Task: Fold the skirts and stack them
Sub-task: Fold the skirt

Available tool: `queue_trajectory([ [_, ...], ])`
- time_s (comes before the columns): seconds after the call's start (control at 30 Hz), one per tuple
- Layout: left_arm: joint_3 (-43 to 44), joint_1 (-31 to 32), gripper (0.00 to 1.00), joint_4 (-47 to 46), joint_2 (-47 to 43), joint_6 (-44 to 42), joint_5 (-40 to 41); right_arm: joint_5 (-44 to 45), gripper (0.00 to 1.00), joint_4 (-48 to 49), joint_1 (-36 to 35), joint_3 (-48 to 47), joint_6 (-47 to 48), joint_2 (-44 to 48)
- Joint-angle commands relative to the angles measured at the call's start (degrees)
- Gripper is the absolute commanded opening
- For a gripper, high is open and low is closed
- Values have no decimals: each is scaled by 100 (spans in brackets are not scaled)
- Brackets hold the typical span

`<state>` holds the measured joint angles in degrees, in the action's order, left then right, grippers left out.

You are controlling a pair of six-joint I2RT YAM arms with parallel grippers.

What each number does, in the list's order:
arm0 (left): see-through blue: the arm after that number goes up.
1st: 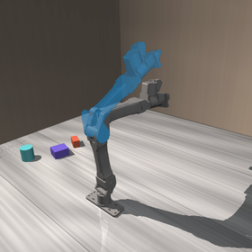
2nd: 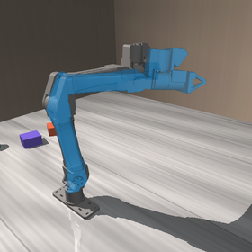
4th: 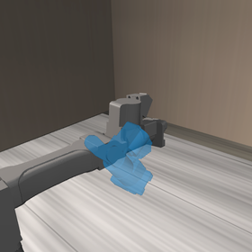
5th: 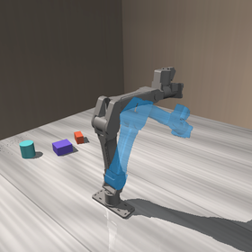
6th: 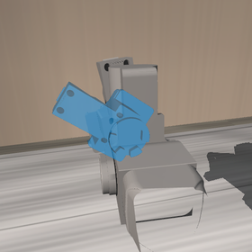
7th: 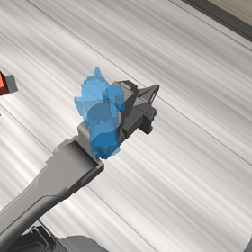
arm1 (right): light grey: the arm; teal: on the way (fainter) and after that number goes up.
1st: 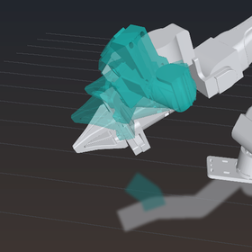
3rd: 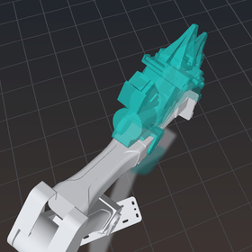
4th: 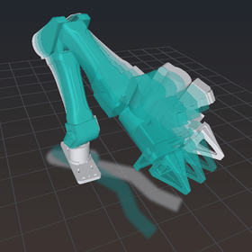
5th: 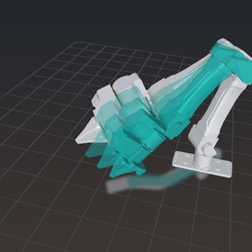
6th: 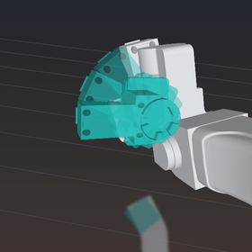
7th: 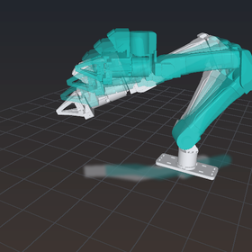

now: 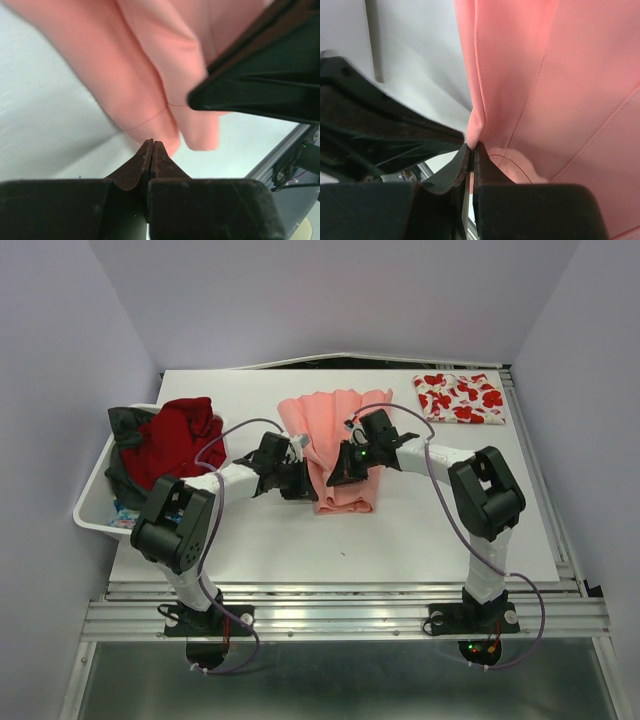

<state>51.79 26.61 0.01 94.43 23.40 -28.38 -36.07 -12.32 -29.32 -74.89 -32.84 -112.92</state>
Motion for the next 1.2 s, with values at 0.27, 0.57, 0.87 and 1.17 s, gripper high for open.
queue_trajectory([
  [0.27,437,72,0,166,717,-116,17,-409,1,650,14,-219,-591,-35],
  [0.57,692,81,0,841,32,-598,192,-848,4,1117,14,-43,-724,-897],
  [0.87,578,20,4,949,-1313,-1013,-70,-1086,57,899,14,-324,-584,-337],
  [1.17,630,46,0,43,-849,-354,-598,-532,70,-929,471,-1246,1225,614],
])
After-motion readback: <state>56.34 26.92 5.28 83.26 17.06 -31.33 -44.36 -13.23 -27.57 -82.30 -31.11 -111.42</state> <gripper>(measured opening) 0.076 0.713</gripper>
